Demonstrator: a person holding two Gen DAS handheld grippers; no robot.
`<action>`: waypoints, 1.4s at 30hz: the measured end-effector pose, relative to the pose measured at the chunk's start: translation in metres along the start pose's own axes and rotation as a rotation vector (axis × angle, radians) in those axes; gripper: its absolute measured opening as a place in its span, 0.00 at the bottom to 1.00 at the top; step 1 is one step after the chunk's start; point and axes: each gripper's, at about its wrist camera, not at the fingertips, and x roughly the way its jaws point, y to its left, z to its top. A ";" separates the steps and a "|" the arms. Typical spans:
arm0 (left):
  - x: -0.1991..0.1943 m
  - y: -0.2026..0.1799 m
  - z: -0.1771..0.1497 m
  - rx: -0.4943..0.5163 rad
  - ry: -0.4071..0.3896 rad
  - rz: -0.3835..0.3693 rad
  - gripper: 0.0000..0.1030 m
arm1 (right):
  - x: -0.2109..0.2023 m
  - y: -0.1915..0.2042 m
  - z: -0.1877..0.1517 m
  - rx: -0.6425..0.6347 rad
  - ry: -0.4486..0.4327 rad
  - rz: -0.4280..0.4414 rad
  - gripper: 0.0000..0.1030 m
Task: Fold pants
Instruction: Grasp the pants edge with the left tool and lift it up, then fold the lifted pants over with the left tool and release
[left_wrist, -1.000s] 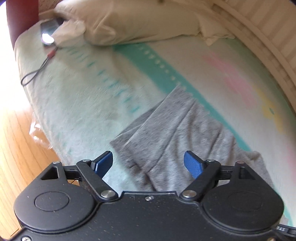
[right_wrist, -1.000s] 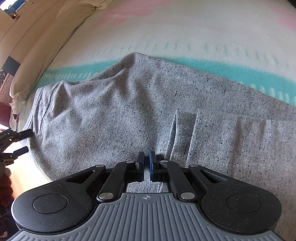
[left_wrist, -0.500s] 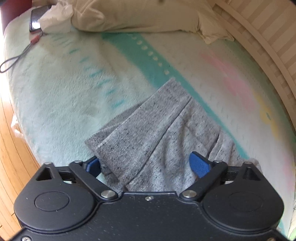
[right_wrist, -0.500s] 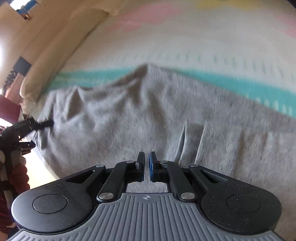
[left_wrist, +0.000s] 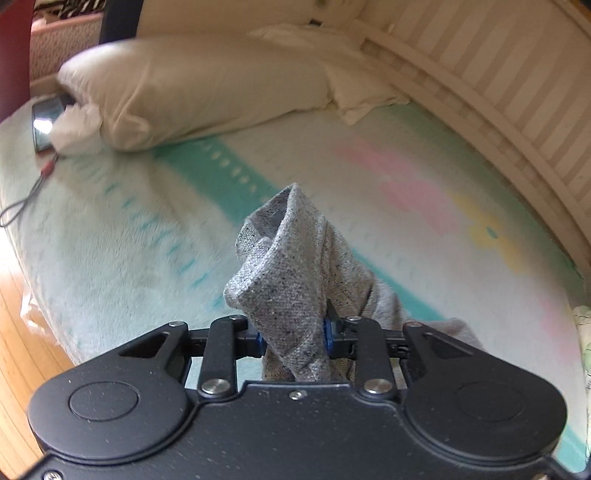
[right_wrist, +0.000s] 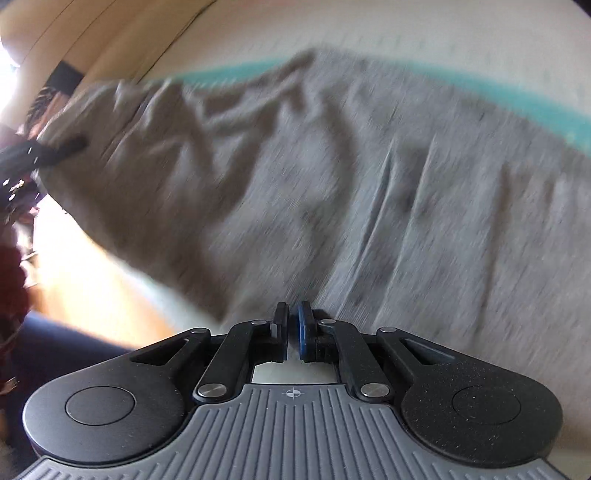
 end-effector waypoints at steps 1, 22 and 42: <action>-0.004 -0.006 0.002 0.016 -0.011 -0.004 0.33 | -0.006 -0.001 0.000 0.006 -0.026 0.008 0.07; -0.086 -0.234 -0.048 0.519 -0.118 -0.293 0.31 | -0.104 -0.122 -0.023 0.353 -0.350 -0.145 0.07; -0.030 -0.334 -0.133 0.747 0.117 -0.520 0.55 | -0.135 -0.195 -0.079 0.612 -0.473 -0.186 0.23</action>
